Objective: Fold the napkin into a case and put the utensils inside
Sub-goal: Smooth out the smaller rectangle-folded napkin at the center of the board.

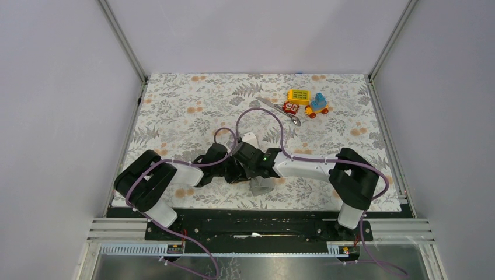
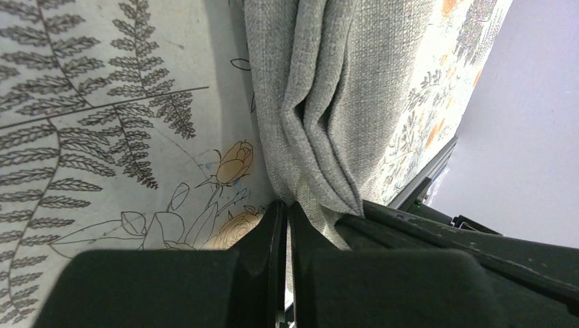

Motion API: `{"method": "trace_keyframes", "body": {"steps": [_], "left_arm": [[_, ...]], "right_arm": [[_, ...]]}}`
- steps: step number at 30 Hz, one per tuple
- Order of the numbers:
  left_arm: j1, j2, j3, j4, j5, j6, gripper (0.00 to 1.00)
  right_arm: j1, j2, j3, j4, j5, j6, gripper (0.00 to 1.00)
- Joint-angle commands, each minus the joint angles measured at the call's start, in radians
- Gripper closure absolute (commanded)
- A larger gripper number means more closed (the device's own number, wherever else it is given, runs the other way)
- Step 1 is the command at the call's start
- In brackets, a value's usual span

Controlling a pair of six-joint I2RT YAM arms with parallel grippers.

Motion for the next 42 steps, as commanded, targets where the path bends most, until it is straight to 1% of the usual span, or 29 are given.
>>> {"method": "trace_keyframes", "body": {"steps": [1,5,8,11,13,15,17,19,21,23,25,26,28,30,31,33,35,39,42], "left_arm": [[-0.012,0.009,-0.008,0.001,-0.032,0.006,0.96],[-0.012,0.004,-0.007,-0.016,-0.039,0.013,0.97],[-0.011,0.004,-0.007,-0.031,-0.044,0.021,0.97],[-0.011,0.004,-0.014,-0.033,-0.046,0.023,0.95],[-0.002,-0.011,-0.025,-0.031,-0.045,0.029,0.91],[0.02,-0.04,-0.039,-0.039,-0.04,0.038,0.86],[0.051,-0.078,-0.045,-0.073,-0.033,0.059,0.83],[0.089,-0.123,-0.046,-0.113,-0.025,0.083,0.8],[0.128,-0.173,-0.036,-0.154,-0.016,0.112,0.74],[0.152,-0.212,0.0,-0.199,-0.023,0.139,0.65],[0.158,-0.209,0.064,-0.236,-0.03,0.164,0.57],[0.158,-0.187,0.102,-0.252,-0.021,0.177,0.55],[0.157,-0.129,0.195,-0.293,-0.021,0.196,0.54],[0.157,-0.081,0.263,-0.311,-0.043,0.198,0.57],[0.157,-0.057,0.291,-0.312,-0.054,0.198,0.61],[0.157,-0.001,0.342,-0.302,-0.051,0.194,0.76],[0.155,0.057,0.393,-0.273,-0.031,0.189,0.84],[0.147,0.19,0.466,-0.249,0.01,0.185,0.92],[0.147,0.25,0.464,-0.242,0.003,0.192,0.97]], "right_arm": [[-0.001,-0.062,-0.061,0.153,-0.023,0.1,1.0],[-0.021,-0.039,-0.107,0.198,-0.055,0.092,1.0],[-0.026,-0.049,-0.174,0.263,-0.074,0.082,1.0],[-0.037,-0.063,-0.245,0.327,-0.092,0.093,1.0],[-0.047,-0.074,-0.295,0.412,-0.108,0.099,1.0],[-0.053,-0.084,-0.345,0.461,-0.117,0.102,1.0],[-0.058,-0.094,-0.384,0.5,-0.122,0.107,1.0],[-0.068,-0.097,-0.418,0.538,-0.14,0.113,0.97],[-0.078,-0.094,-0.44,0.564,-0.155,0.117,0.97],[-0.082,-0.087,-0.447,0.571,-0.166,0.116,0.97],[-0.084,-0.085,-0.453,0.579,-0.175,0.116,0.97],[-0.084,-0.085,-0.454,0.581,-0.178,0.118,0.97],[-0.084,-0.091,-0.455,0.581,-0.182,0.115,0.97],[-0.084,-0.1,-0.454,0.58,-0.182,0.114,0.98],[-0.084,-0.105,-0.456,0.581,-0.182,0.114,0.98],[-0.084,-0.108,-0.455,0.582,-0.183,0.112,0.98],[-0.084,-0.107,-0.453,0.583,-0.185,0.113,0.99],[-0.084,-0.107,-0.455,0.589,-0.186,0.113,1.0],[-0.084,-0.107,-0.455,0.589,-0.192,0.112,1.0]]}}
